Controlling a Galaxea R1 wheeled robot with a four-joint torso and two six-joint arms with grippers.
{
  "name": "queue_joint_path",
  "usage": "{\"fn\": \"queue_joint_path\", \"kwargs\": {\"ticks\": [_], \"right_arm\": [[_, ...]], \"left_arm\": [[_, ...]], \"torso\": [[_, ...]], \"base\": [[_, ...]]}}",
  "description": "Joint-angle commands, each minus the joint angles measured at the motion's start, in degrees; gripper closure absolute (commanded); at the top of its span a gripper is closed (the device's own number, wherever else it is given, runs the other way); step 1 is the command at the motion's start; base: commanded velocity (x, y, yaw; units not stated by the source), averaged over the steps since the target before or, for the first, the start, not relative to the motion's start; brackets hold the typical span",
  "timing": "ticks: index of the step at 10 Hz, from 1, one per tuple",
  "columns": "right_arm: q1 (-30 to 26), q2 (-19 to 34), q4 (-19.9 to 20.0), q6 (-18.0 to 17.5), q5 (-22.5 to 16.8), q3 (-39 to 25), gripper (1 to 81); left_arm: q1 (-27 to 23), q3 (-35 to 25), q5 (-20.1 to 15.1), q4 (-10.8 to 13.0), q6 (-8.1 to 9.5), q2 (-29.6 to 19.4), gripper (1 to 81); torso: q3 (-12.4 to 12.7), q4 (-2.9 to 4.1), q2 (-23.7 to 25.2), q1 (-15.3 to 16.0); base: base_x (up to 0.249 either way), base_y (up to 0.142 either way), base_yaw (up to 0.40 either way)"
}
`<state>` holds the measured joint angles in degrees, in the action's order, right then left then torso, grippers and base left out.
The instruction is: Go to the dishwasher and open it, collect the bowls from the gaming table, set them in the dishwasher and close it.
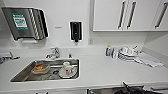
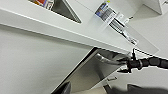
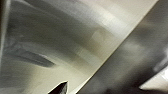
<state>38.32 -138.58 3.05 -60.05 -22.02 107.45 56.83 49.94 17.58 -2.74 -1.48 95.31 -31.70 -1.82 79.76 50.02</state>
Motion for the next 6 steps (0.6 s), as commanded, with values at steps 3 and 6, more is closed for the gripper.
{"fn": "queue_joint_path", "kwargs": {"ticks": [3, 6], "right_arm": [[-1.4, 4.9, -1.2, 3.4, -5.0, -2.6, 1.0], [1.5, 7.5, -1.3, 5.8, -5.1, -4.4, 1.0]], "left_arm": [[-4.1, -0.6, -1.0, 1.7, -0.11, -1.9, 1.0], [-4.1, -0.3, -1.1, 1.7, -0.11, -1.3, 1.0]], "torso": [[0.0, 0.00, 0.0, 0.0], [0.0, 0.00, 0.0, 0.0]], "base": [[0.000, 0.000, 0.000], [0.000, 0.000, 0.000]]}}
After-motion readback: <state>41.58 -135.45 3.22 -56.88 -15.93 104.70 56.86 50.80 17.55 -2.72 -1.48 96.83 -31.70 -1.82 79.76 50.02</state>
